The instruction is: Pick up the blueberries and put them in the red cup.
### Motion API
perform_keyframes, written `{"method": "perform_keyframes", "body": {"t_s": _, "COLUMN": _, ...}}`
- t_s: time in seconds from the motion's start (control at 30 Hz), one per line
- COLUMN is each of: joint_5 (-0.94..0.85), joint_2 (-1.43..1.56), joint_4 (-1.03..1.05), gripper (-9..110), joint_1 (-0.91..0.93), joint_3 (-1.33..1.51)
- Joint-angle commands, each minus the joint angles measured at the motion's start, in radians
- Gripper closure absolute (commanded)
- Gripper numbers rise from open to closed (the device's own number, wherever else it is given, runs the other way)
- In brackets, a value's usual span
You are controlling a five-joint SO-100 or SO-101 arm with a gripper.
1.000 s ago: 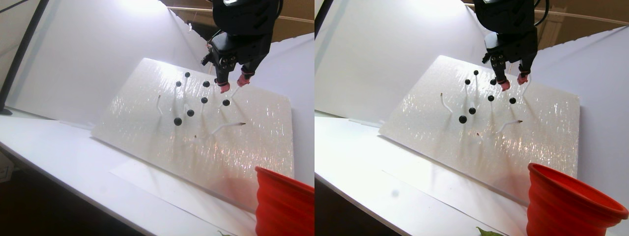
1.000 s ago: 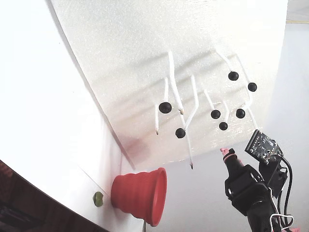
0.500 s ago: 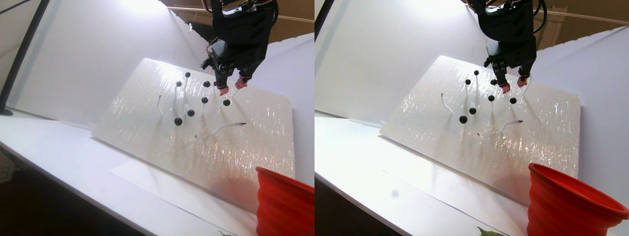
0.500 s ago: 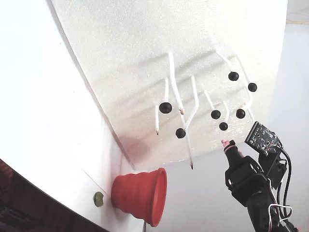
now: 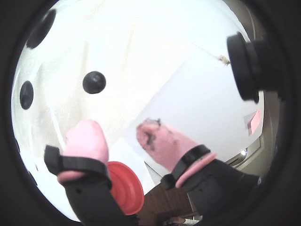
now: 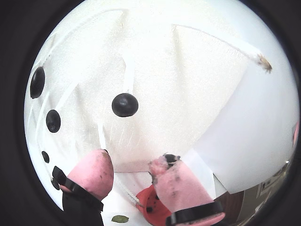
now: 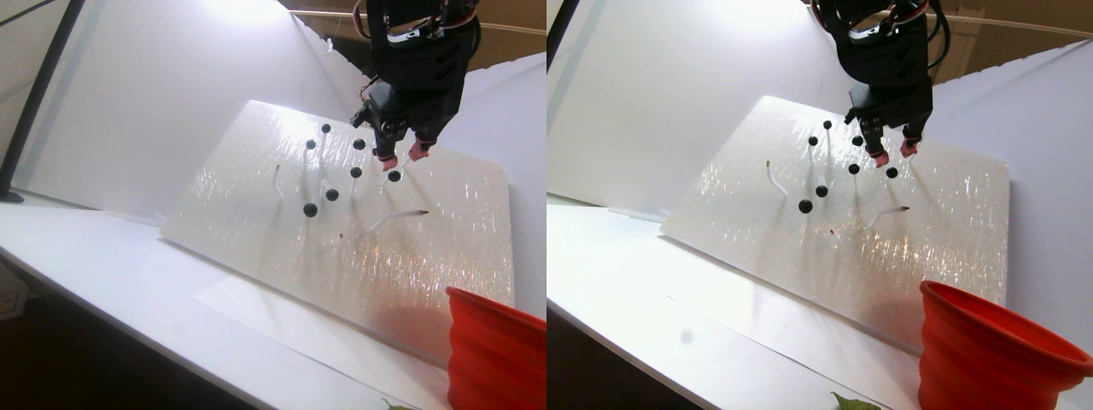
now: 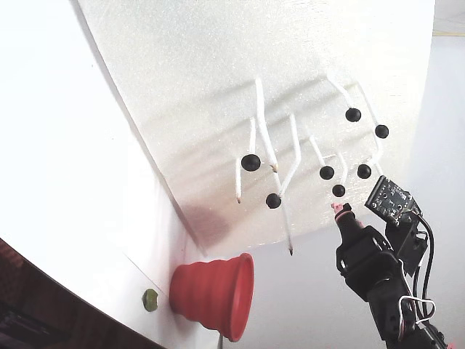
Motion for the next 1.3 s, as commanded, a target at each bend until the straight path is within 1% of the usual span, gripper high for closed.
{"method": "perform_keyframes", "body": {"t_s": 0.0, "joint_5": 0.012, "joint_2": 0.018, "joint_4": -0.002, "gripper": 86, "joint_1": 0.0, "joint_3": -0.124}}
{"method": "perform_keyframes", "body": {"t_s": 1.27, "joint_5": -0.002, "joint_2": -0.196, "joint_4": 0.0, "gripper": 86, "joint_1": -0.025, "joint_3": -0.394}}
